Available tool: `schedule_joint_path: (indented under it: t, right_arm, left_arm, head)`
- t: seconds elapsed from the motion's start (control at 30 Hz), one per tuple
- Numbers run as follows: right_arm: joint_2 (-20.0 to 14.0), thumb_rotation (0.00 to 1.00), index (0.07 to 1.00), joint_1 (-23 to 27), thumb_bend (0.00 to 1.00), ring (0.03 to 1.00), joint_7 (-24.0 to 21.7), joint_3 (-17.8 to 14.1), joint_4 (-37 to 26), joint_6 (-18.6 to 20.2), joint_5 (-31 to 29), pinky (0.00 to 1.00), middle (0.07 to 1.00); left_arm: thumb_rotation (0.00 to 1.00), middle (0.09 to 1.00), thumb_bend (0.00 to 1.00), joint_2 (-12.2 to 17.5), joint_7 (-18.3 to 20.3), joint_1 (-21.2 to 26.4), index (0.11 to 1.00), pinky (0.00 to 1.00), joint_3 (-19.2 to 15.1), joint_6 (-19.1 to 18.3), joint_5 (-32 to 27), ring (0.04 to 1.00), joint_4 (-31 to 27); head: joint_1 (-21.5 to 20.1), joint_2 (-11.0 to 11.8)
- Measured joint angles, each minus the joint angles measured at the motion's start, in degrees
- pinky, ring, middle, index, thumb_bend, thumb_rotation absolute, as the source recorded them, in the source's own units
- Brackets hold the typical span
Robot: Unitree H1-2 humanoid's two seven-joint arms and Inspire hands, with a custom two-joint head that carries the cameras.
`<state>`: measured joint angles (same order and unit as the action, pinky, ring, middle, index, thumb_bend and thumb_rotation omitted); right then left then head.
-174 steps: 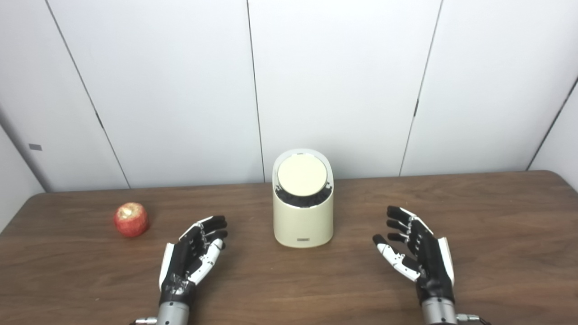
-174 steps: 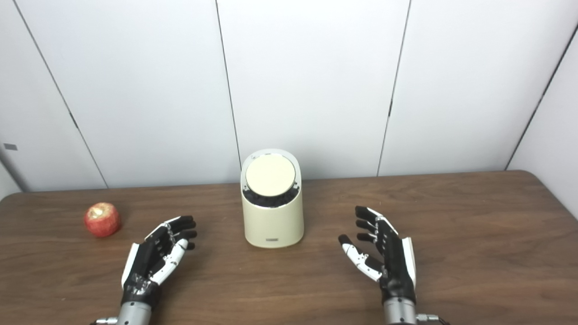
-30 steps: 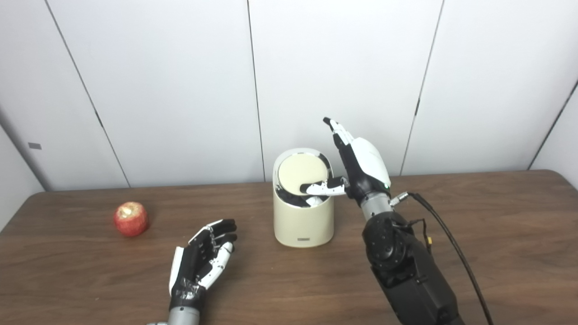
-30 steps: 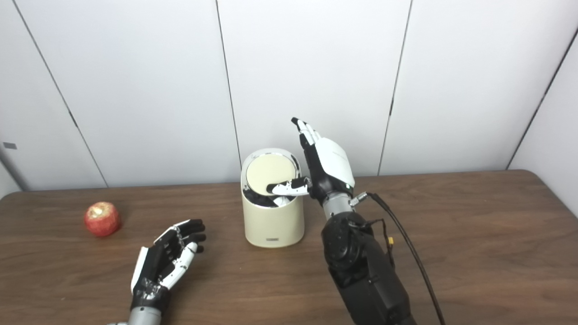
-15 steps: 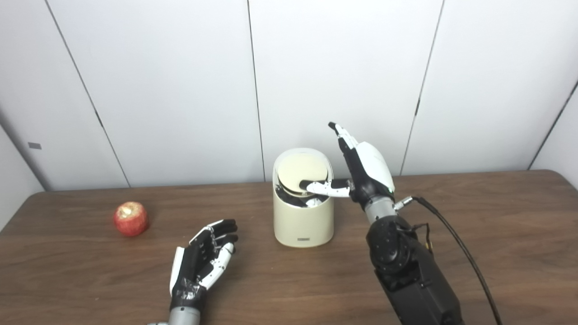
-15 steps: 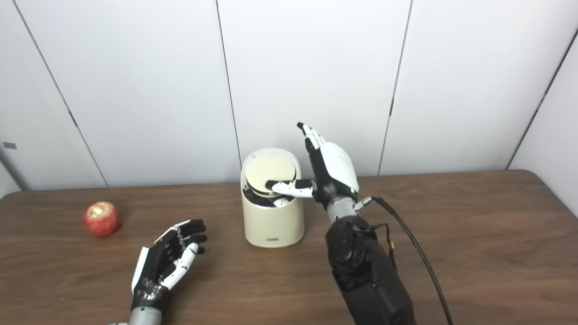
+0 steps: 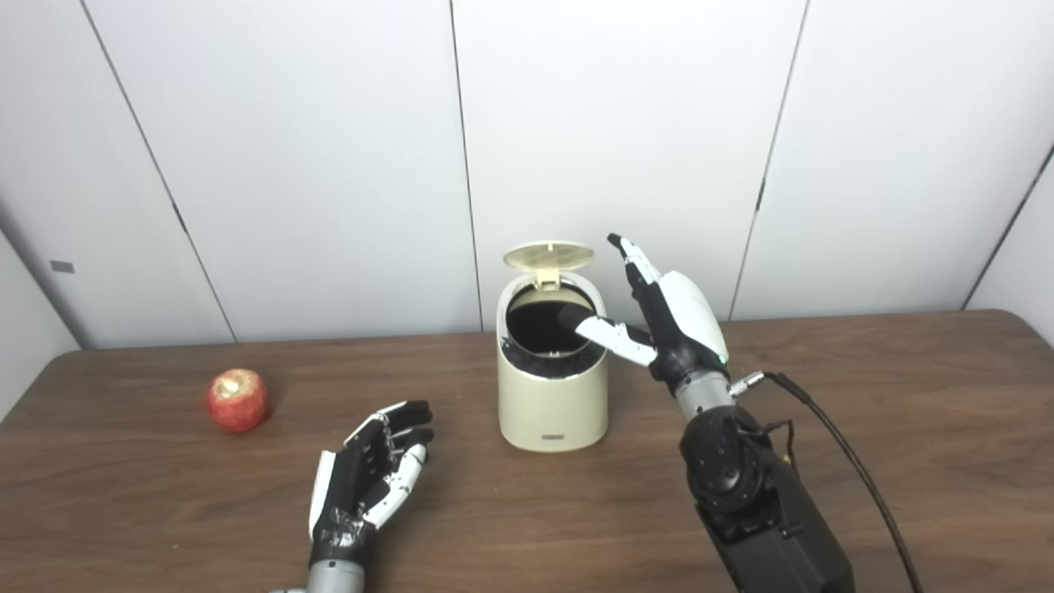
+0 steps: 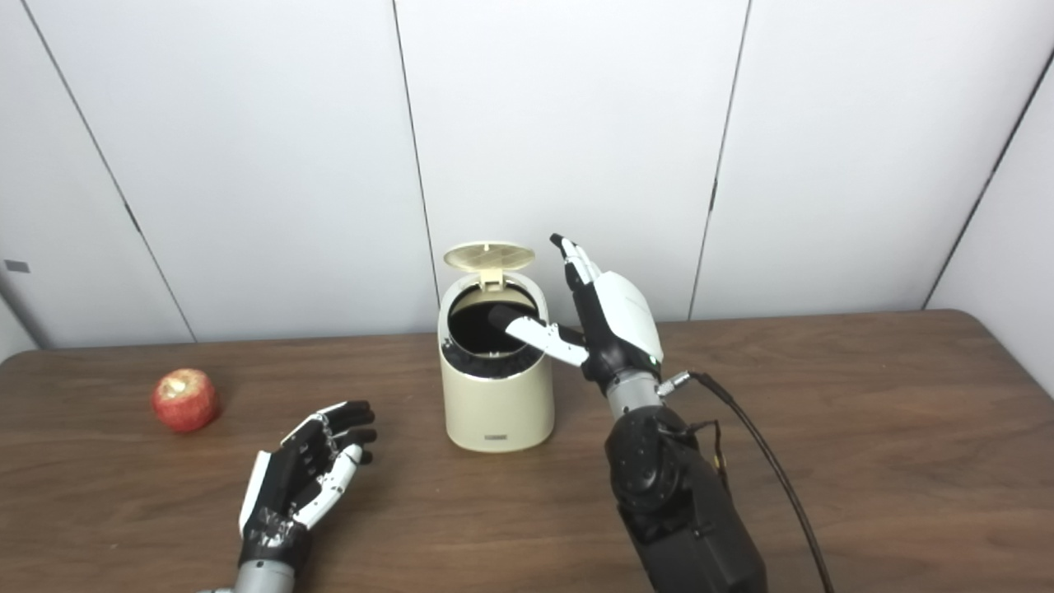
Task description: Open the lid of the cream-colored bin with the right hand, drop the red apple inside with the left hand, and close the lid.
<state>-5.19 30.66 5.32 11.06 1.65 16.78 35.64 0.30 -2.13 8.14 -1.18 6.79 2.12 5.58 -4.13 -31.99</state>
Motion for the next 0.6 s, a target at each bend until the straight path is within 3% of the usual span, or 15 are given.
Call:
schedule_joint_path:
  t: [0.1,0.27,0.37,0.4,0.5,0.6]
  right_arm:
    - [-0.3,0.96,0.959,-2.2,0.93,0.942,0.9,-0.9,-3.0,-3.9,-1.6,0.86,0.968]
    - [0.2,0.77,0.899,-7.8,0.56,0.878,4.2,-2.3,-6.4,-8.6,-2.8,0.76,0.915]
    - [0.5,0.68,0.853,-10.4,0.38,0.825,6.1,-3.0,-6.7,-10.6,-3.1,0.70,0.872]
    - [0.5,0.62,0.830,-11.4,0.30,0.773,7.2,-3.7,-6.6,-12.5,-3.8,0.63,0.845]
    - [0.4,0.50,0.795,-12.8,0.24,0.740,10.6,-5.3,-5.2,-18.3,-5.5,0.60,0.799]
    - [0.2,0.55,0.775,-14.8,0.24,0.753,12.9,-6.3,-3.0,-23.7,-6.5,0.64,0.786]
  left_arm:
    - [0.27,0.732,0.27,0.0,0.0,0.0,0.720,0.62,0.0,0.0,0.0,0.696,0.0]
    - [0.23,0.735,0.26,0.0,0.0,0.1,0.722,0.62,-0.1,0.0,0.0,0.697,0.1]
    - [0.27,0.739,0.28,0.0,0.0,0.1,0.723,0.63,-0.1,0.2,0.0,0.703,0.3]
    - [0.29,0.740,0.28,0.1,0.1,0.1,0.724,0.64,-0.1,0.2,0.0,0.704,0.3]
    - [0.29,0.741,0.28,0.1,0.1,0.1,0.726,0.64,-0.1,0.2,0.0,0.708,0.3]
    - [0.28,0.740,0.28,0.1,0.2,0.2,0.724,0.64,-0.1,0.2,-0.1,0.708,0.4]
  head:
    - [0.1,0.2]
    - [-0.3,0.4]
    - [-0.4,0.6]
    - [-0.4,0.6]
    - [-0.4,0.5]
    - [-0.4,0.5]
